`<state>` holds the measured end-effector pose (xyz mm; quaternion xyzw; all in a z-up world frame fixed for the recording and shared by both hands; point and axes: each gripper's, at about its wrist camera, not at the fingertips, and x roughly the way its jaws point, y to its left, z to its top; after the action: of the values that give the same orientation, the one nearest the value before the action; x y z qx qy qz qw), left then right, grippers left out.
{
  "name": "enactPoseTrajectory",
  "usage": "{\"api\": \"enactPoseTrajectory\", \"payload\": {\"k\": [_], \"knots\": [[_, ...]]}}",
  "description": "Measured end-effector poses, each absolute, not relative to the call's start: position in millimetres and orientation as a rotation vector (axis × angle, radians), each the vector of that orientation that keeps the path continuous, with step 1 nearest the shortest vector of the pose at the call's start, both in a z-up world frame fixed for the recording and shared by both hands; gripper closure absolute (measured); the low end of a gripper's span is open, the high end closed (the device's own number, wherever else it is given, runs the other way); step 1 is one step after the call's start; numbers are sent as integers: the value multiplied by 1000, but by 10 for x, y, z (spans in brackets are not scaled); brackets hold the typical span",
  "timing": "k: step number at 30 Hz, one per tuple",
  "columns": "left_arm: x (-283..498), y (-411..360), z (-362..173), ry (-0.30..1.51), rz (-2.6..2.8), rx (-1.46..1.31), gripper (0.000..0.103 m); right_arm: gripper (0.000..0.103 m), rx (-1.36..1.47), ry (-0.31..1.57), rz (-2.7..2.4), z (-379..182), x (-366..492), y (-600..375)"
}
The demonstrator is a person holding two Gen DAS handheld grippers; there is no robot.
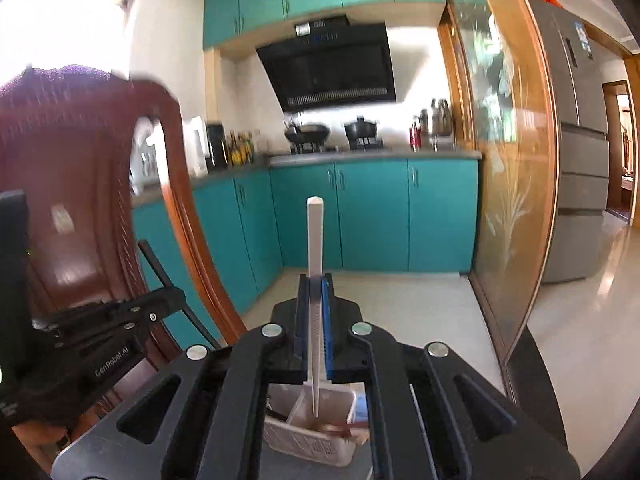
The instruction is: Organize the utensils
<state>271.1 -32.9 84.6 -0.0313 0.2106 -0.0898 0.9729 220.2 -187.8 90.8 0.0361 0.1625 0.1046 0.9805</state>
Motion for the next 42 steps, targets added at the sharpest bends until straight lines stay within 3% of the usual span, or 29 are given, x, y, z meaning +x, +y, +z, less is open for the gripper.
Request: {"api": "enactPoseTrajectory", "payload": {"k": [5, 12, 16, 19, 22, 24, 26, 31, 42], "knots": [[2809, -396, 465, 502, -163, -35, 96, 97, 41, 387, 211, 470, 2235, -1766], [2771, -424, 383, 503, -162, -1, 96, 93, 48, 406, 234, 379, 2125, -1744], [2597, -409, 410, 480, -154, 20, 89, 69, 47, 345, 243, 526, 1878, -1752], [2395, -378, 445, 453, -146, 33, 76, 52, 43, 272, 253, 664, 1531, -1779], [2106, -357, 480, 422, -137, 48, 55, 31, 26, 223, 262, 731, 1193, -1819], [1852, -312, 471, 394, -134, 49, 31, 19, 4, 188, 248, 724, 908, -1871], [1603, -285, 430, 376, -138, 46, 22, 3, 1, 155, 241, 653, 603, -1964], [947, -249, 194, 348, -133, 65, 4, 3, 43, 176, 176, 377, 173, -2184], [35, -142, -97, 329, -127, 121, 4, 3, -36, 178, 70, 103, -330, -2021]]}}
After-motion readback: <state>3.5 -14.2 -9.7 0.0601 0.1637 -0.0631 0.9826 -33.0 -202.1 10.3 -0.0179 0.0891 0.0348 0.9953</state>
